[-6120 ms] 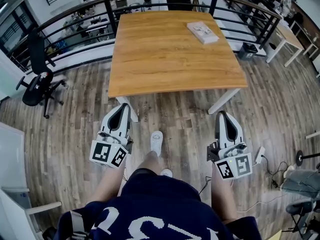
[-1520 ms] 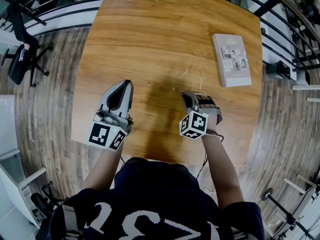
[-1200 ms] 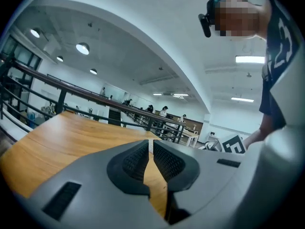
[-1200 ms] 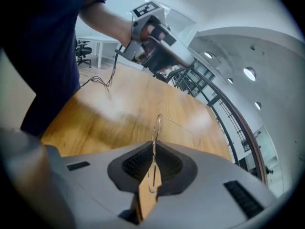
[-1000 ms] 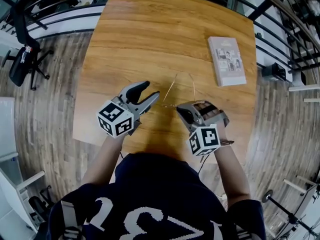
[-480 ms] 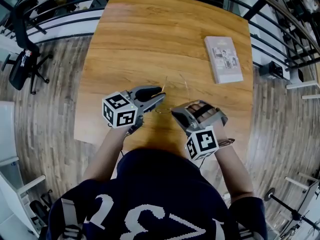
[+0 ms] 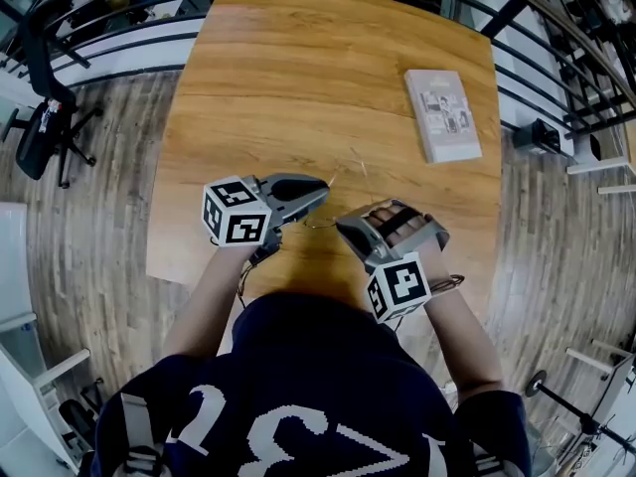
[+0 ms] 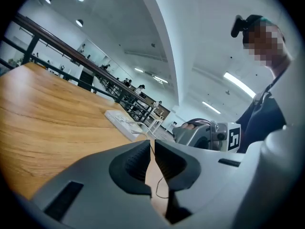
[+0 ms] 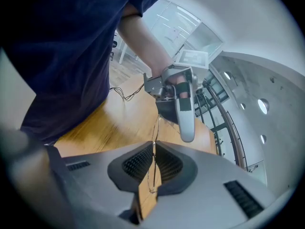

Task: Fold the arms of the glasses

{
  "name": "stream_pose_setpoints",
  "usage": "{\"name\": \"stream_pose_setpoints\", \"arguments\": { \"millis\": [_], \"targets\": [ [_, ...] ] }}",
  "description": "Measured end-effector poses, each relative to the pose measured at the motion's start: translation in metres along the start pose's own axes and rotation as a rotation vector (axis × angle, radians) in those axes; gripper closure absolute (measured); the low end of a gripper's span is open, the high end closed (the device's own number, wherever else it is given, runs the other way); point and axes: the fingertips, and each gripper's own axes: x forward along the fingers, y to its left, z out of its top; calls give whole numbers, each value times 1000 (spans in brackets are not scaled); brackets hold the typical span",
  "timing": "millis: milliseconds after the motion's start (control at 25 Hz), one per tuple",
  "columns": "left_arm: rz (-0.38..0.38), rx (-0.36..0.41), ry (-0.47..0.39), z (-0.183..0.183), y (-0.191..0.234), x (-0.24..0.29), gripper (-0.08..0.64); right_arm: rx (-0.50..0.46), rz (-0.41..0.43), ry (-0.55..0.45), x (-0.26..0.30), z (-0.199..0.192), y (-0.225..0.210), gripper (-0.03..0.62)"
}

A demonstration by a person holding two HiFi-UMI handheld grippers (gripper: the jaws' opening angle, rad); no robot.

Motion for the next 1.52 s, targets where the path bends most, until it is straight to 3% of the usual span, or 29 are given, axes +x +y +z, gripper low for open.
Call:
{"name": "stream_pose_setpoints", "arguments": {
  "millis": [200, 320, 400, 480, 680, 760, 920, 1080, 1200, 1360, 1520],
  "targets": [
    [-180, -69, 121, -18, -22, 16, 523, -24, 1, -17, -4, 9, 3, 555],
    [-288, -162, 153, -26, -33, 20, 523, -27, -9, -31, -6, 14, 2, 555],
    [-312, -189, 152, -28, -34, 22, 525, -25, -13, -33, -8, 14, 2, 554],
    [-288, -171, 124, -25, -30, 20, 525, -24, -15, -32, -9, 13, 3, 555],
    [-9, -45, -59, 15, 17, 7, 509, -29, -9, -30, -11, 14, 5, 554],
    [32, -13, -97, 30, 27, 4, 466, -34, -3, -34, -12, 17, 6, 555],
    [21, -19, -133, 47, 37, 12, 397, -49, 9, -48, -12, 26, 11, 555],
    [-48, -112, -200, 58, 41, 20, 393, -67, 14, -55, -12, 34, 14, 555],
    [-82, -155, -187, 55, 43, 26, 394, -69, 15, -53, -13, 36, 14, 555],
    [-136, -175, -149, 46, 40, 26, 500, -57, 7, -44, -13, 31, 14, 555],
    [-159, -194, -142, 40, 34, 18, 512, -16, 5, -39, -14, 22, 14, 555]
  ]
}}
